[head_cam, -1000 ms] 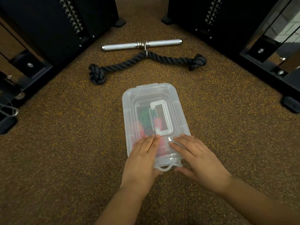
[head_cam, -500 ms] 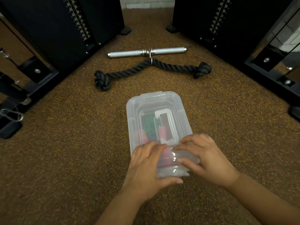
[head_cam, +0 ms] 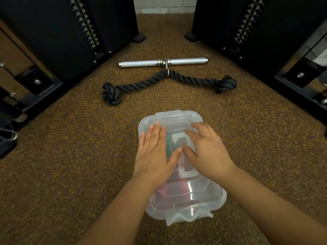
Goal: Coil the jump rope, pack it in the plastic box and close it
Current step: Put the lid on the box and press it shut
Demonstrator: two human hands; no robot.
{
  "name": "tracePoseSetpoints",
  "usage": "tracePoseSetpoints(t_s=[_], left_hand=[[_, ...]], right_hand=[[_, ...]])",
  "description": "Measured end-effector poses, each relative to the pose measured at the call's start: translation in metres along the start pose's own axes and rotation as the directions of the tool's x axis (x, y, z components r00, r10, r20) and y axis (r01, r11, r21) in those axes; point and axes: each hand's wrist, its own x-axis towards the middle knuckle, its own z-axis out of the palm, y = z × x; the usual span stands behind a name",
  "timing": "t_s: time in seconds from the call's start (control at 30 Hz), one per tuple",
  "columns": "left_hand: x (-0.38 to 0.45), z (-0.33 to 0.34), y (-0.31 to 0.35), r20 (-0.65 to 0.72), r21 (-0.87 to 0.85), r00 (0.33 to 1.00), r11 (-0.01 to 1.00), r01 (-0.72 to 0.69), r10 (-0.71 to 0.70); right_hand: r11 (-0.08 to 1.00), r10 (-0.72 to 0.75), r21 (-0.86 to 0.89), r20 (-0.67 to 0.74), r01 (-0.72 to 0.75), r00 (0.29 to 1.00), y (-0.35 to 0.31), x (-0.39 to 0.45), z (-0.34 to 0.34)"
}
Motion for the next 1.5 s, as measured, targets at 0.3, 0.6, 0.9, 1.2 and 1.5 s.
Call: tracePoseSetpoints(t_s=[0.3, 0.6, 0.9, 1.2, 1.5], left_hand=[[0.001, 0.009, -0.001, -0.040, -0.042, 0.999, 0.999, 0.013, -0.014], [0.003, 0.004, -0.002, -0.102, -0.336, 0.993, 0.942, 0.014, -0.051], [0.002, 0.003, -0.002, -0.107, -0.374, 0.993, 0.927, 0.011, -0.055], [0.014, -0.004, 0.001, -0.094, -0.463, 0.988, 0.884, 0.063, -0.120], [0.091, -0.007, -0.007, -0.041, -0.046, 0.995, 0.995, 0.087, -0.089]], right_hand=[[0.983, 0.170, 0.065, 0.043, -0.172, 0.985, -0.010, 0.031, -0.011], [0.951, 0.113, 0.275, 0.113, -0.140, 0.987, -0.034, 0.022, -0.019], [0.536, 0.073, 0.803, 0.263, -0.260, 0.962, -0.033, 0.017, -0.025], [0.808, 0.090, 0.587, -0.059, -0.038, 0.994, -0.017, 0.055, -0.024], [0.896, 0.301, 0.202, 0.377, -0.395, 0.876, 0.004, 0.135, -0.014]])
